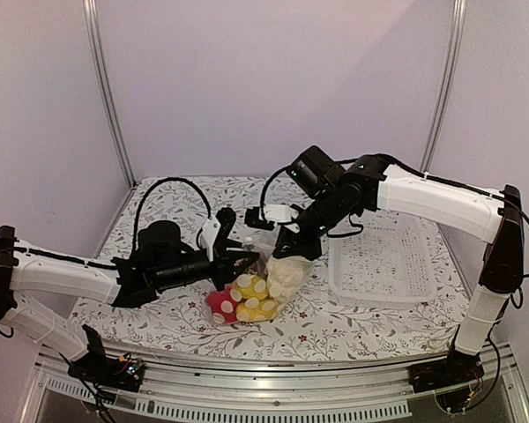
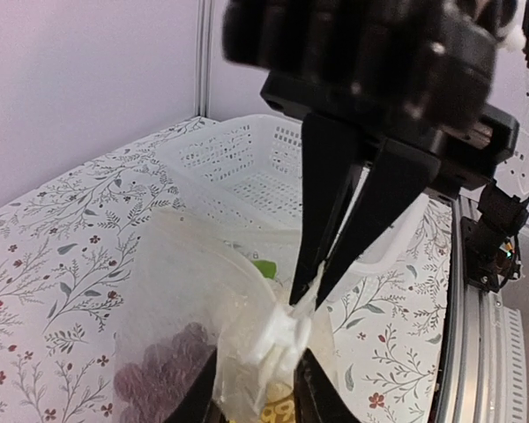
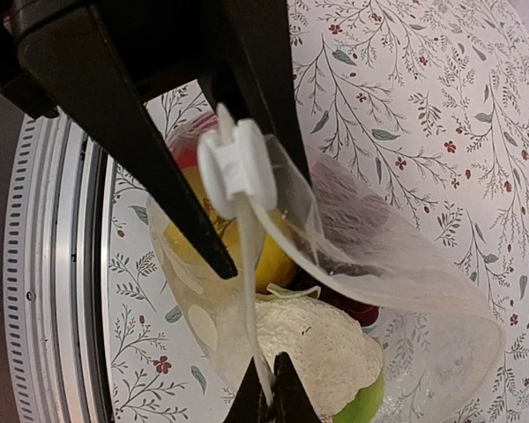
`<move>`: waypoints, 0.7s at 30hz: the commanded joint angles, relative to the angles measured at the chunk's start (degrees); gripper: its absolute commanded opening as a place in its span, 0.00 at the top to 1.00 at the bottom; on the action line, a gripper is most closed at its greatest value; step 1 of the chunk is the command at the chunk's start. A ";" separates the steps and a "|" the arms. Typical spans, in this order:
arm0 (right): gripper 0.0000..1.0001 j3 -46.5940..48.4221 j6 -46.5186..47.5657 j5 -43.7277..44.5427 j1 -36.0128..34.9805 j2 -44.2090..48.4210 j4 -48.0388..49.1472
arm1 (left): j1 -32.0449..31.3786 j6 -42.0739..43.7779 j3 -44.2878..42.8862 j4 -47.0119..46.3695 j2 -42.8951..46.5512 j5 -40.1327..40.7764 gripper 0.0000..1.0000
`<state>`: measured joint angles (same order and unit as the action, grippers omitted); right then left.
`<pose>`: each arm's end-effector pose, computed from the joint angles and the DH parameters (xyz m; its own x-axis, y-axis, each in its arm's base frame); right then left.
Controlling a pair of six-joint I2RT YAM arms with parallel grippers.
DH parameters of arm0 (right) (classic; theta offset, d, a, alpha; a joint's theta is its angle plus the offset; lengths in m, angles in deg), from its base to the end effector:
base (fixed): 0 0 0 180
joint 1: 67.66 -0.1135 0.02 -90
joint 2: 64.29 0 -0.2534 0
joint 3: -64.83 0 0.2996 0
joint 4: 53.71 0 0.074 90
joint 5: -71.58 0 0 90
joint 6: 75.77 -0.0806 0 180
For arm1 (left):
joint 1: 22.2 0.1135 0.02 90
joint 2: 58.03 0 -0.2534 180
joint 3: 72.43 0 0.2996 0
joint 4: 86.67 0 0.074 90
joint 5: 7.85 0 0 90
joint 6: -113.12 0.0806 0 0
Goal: Place the food in the zip-top bag and seal the zipper
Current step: Pass from the right arm to the left
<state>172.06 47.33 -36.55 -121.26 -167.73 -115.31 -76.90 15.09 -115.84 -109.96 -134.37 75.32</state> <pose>0.2516 0.3836 0.2523 0.0507 -0.8057 -0.5901 -0.9975 -0.0113 -0.0703 0.2022 -0.3022 0.1711 -0.2185 0.0685 -0.9734 0.8560 0.4925 -0.1574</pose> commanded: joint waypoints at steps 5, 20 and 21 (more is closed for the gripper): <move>0.95 0.06 0.91 -1.70 -0.43 2.00 -0.09 | -0.15 -0.25 -2.43 -1.52 -1.00 0.38 0.82; 0.78 3.60 0.49 0.48 -0.45 1.65 -1.05 | -0.15 1.02 -0.77 -0.11 3.13 1.31 1.00; 0.74 4.24 0.87 0.78 -0.45 2.14 -1.07 | -0.15 1.06 -0.90 0.21 3.12 1.14 1.00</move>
<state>172.83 47.74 -36.83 -121.39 -167.73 -115.55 -76.90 15.24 -116.78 -109.20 -132.92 76.50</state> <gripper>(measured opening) 0.206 0.010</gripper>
